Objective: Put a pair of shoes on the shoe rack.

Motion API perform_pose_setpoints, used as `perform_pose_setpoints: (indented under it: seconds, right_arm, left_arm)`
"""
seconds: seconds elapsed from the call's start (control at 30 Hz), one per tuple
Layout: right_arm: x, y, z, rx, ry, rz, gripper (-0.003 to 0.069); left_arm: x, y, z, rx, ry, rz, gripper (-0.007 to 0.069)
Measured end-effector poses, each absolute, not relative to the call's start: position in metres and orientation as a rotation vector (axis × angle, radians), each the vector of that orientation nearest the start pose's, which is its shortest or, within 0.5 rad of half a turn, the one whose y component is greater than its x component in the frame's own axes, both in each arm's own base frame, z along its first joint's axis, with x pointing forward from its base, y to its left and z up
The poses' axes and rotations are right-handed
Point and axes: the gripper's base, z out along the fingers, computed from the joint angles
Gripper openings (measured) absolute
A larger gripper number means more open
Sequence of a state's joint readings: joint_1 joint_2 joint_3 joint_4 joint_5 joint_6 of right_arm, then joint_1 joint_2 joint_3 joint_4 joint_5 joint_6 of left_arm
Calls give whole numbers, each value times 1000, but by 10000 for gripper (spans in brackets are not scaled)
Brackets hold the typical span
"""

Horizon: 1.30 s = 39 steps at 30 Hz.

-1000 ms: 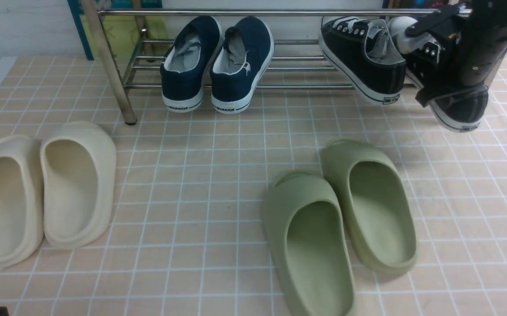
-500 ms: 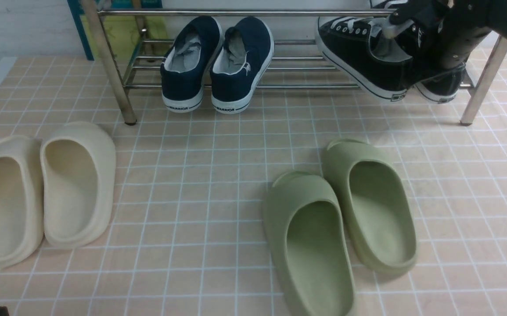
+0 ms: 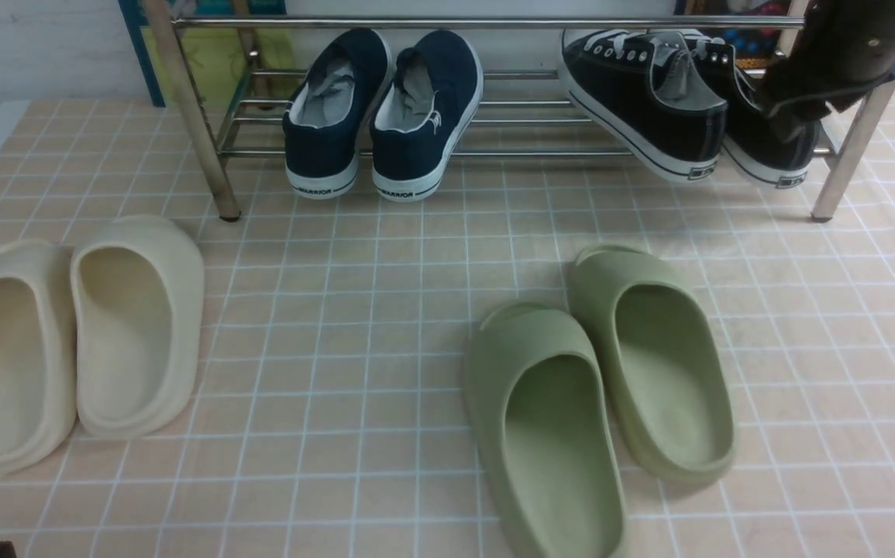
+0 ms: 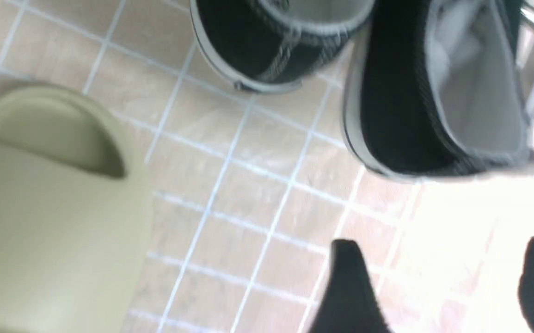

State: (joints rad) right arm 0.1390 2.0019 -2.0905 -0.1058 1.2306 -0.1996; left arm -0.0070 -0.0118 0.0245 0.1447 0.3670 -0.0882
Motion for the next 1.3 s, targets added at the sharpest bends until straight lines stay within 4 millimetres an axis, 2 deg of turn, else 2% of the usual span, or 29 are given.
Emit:
perform_pose_setpoints:
  seconds: [0.07,0.17,0.23,0.27,0.3,0.43,0.47,0.5,0.53,0.63,0.8,0.87,1.03,1.13,1.3]
  right_arm:
    - [424,52,365,-430,2568,-138,372]
    - [384,53,393,-402,2543,-25,196]
    - [352,54,406,-408,2534,51,90]
    - [329,54,412,-427,2526,96,22]
    - [311,54,415,-442,2520,126,-5]
    - [249,50,416,-480,2474,187,-18]
    - [237,48,416,-479,2454,188,-18]
    - [234,48,416,-479,2443,186,-18]
    - [210,45,416,-471,2395,181,-18]
    - [165,38,414,-440,2256,167,-18]
    - [109,29,406,-384,2029,149,-18]
    - [101,28,405,-369,1977,147,-18]
    - [77,24,385,-298,1872,174,-15]
    - [72,22,378,-295,1868,168,-15]
    - [68,21,380,-289,1836,160,-15]
  left_arm:
    - [53,4,173,14,1860,76,239]
    - [53,4,173,14,1860,76,239]
    - [53,4,173,14,1860,76,239]
    - [53,4,173,14,1860,76,239]
    - [53,4,173,14,1860,76,239]
    - [53,4,173,14,1860,76,239]
    - [53,4,173,14,1860,76,239]
    - [53,4,173,14,1860,76,239]
    - [53,4,173,14,1860,76,239]
    - [53,4,173,14,1860,76,239]
    - [53,4,173,14,1860,76,239]
    - [53,4,173,14,1860,76,239]
    - [53,4,173,14,1860,76,239]
    - [53,4,173,14,1860,76,239]
    - [53,4,173,14,1860,76,239]
